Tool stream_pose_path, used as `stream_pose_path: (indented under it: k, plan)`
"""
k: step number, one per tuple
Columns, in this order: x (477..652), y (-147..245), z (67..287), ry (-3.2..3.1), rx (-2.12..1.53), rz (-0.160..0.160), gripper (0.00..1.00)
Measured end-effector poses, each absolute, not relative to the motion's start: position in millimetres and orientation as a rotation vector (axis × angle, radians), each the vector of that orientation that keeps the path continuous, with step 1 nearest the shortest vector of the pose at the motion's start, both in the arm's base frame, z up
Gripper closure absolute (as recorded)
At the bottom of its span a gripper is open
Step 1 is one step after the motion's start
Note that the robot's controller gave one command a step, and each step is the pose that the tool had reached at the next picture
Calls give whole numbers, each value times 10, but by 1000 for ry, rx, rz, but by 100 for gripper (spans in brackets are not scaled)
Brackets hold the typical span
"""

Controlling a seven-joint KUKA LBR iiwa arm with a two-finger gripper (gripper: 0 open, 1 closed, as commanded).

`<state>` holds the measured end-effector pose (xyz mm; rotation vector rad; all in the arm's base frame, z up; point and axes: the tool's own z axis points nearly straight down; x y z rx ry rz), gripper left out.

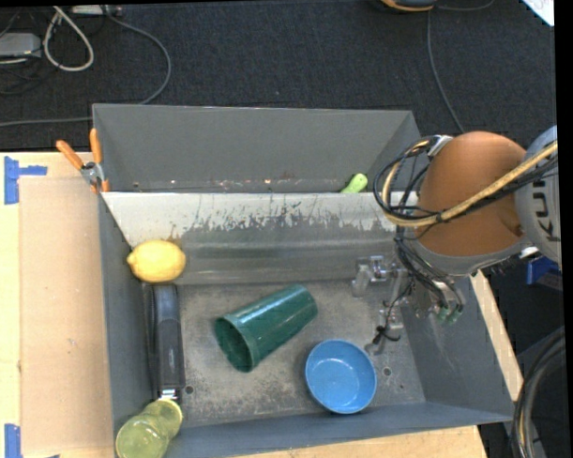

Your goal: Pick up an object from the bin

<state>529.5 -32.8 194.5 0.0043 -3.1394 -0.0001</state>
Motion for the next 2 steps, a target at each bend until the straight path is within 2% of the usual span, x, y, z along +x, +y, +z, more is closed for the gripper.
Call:
stream_pose_path:
  k: [1, 2]
  plan:
    - [5295, -328, 1945, -3139, 5, 0, 0]
    - [5275, 17, 1330, -3134, 29, -2, 0]
